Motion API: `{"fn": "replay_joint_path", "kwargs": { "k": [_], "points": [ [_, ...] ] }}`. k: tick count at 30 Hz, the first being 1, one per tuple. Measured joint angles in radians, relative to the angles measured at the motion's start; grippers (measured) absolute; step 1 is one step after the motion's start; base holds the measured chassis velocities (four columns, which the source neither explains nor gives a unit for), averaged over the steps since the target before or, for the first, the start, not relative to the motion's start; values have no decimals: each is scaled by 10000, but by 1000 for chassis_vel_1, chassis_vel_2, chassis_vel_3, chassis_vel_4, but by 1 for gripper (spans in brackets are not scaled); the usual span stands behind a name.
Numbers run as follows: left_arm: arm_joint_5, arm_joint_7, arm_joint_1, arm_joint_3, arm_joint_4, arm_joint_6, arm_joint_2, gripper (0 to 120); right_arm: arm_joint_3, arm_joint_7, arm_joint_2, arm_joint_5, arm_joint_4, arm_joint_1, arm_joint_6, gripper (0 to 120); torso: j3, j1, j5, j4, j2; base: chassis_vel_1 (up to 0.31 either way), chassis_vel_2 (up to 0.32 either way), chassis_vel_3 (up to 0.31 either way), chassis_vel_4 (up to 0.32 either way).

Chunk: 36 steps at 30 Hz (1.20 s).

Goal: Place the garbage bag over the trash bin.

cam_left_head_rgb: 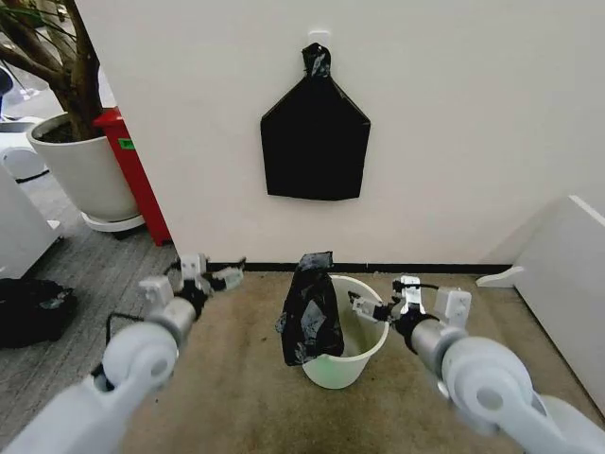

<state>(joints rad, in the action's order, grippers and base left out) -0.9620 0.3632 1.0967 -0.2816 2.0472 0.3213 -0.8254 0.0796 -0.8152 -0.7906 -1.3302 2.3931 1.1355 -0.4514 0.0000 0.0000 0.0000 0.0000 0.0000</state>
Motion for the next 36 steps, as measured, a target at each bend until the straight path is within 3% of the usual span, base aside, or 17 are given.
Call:
{"fn": "replay_joint_path", "kwargs": {
  "k": [5, 10, 13, 18, 24, 27, 31, 36],
  "points": [
    [12, -43, -414, 421, -273, 158, -27, 100, -195, 112, -276, 237, 29, -39, -2, 100, 0, 0, 1, 4, 0, 0, 0, 0, 0],
    [-149, -20, -1124, 1456, -504, 646, -98, 100, -161, 183, -420, 531, -52, 104, -9, 100, 0, 0, 1, 2, 0, 0, 0, 0, 0],
    [-475, 248, -1962, 2580, -602, 1459, -137, 100, -114, 201, -523, 672, -76, 251, -9, 100, 0, 0, 1, -1, 0, 0, 0, 0, 0],
    [-1073, 781, -2761, 3254, -555, 2610, -151, 100, -24, 193, -542, 776, -85, 395, -9, 100, 0, 0, 2, 1, 0, 0, 0, 0, 0],
    [-2896, 2451, -3897, 4081, -510, 3963, -451, 100, 173, 62, -493, 778, -59, 659, 29, 100, 1, 0, 1, 0, 0, 0, 0, 0, 0],
    [-3332, 2930, -4167, 4286, -554, 4143, -575, 100, 195, 35, -491, 779, -56, 741, 52, 100, 0, 0, 2, 0, 0, 0, 0, 0, 0],
    [-4445, 4303, -4656, 4826, -703, 4225, -906, 100, 204, -12, -540, 782, -61, 908, 84, 100, 0, 0, 1, 0, 0, 0, 0, 0, 0],
    [-4921, 4862, -4889, 5269, -973, 4219, -1140, 100, 182, -29, -594, 787, -98, 951, 99, 100, 1, 0, 2, 1, 0, 0, 0, 0, 0]
  ]
}}
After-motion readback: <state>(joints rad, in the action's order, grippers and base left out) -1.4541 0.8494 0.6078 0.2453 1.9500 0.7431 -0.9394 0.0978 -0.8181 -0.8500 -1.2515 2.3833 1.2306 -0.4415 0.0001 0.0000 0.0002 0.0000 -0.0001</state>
